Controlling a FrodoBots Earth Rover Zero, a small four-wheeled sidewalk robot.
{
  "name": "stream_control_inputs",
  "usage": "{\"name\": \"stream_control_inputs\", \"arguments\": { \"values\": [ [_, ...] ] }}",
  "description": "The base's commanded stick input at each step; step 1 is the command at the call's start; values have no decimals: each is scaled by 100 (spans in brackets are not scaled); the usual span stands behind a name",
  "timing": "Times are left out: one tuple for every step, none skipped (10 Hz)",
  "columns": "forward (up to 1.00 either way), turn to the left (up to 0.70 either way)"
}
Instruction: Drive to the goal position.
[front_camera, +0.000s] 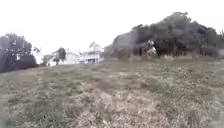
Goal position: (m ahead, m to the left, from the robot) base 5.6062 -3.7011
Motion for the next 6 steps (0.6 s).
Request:
{"name": "stream_control_inputs", "arguments": {
  "values": [
    [50, -50],
    [50, -50],
    [50, -47],
    [50, -30],
    [50, -13],
    [50, 0]
  ]
}}
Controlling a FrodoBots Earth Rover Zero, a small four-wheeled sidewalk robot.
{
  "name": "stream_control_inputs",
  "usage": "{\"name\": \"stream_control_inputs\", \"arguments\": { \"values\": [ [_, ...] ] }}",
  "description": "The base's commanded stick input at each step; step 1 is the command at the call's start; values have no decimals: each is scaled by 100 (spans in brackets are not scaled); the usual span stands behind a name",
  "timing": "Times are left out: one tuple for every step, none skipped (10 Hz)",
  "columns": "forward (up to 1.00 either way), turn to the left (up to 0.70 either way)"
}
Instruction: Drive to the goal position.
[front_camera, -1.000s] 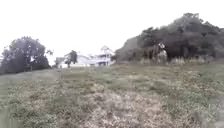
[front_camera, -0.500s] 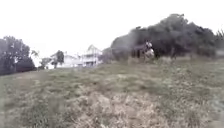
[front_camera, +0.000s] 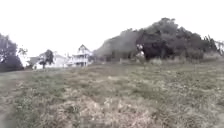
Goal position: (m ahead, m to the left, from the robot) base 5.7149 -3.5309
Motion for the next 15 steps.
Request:
{"name": "stream_control_inputs", "arguments": {
  "values": [
    [50, 0],
    [50, 0],
    [50, 0],
    [50, 0],
    [50, 0],
    [50, 0],
    [50, 0],
    [50, 0],
    [50, 0],
    [50, 0],
    [50, 0],
    [50, 0],
    [50, 0],
    [50, 0],
    [50, 0]
  ]
}}
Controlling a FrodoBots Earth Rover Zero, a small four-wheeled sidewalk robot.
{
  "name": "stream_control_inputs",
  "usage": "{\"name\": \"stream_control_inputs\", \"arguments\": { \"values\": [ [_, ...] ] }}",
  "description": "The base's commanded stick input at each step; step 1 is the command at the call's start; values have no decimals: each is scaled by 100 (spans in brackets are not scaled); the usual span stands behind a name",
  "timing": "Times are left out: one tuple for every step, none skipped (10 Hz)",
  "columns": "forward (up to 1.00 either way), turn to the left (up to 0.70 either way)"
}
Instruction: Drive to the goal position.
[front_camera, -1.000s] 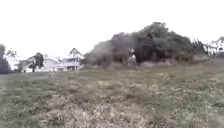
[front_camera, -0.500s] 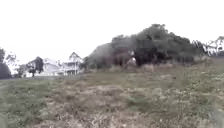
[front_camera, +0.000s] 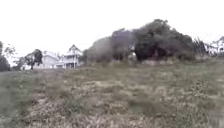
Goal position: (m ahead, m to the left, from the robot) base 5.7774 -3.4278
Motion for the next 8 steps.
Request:
{"name": "stream_control_inputs", "arguments": {
  "values": [
    [50, 0],
    [50, 0],
    [50, -9],
    [50, -31],
    [50, -50],
    [50, -50],
    [50, -50],
    [50, -50]
  ]
}}
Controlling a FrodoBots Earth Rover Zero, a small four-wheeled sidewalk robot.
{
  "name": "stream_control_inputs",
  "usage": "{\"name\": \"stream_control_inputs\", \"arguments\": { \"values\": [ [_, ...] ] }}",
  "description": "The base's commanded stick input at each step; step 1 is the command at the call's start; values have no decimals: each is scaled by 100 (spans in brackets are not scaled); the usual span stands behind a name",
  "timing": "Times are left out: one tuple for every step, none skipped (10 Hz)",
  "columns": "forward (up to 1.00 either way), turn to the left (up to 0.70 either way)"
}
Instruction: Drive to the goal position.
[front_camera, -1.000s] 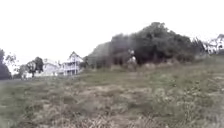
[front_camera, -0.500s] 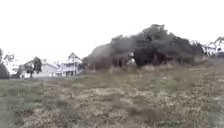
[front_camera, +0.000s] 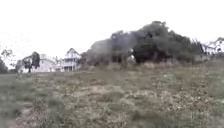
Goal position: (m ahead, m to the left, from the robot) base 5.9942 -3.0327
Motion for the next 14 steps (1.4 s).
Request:
{"name": "stream_control_inputs", "arguments": {
  "values": [
    [50, -50],
    [50, -50],
    [50, -50],
    [50, -50],
    [50, -50],
    [50, -50],
    [50, -50],
    [50, -50],
    [50, -50],
    [50, -50],
    [50, -50],
    [50, -50],
    [50, -50],
    [50, -7]
  ]
}}
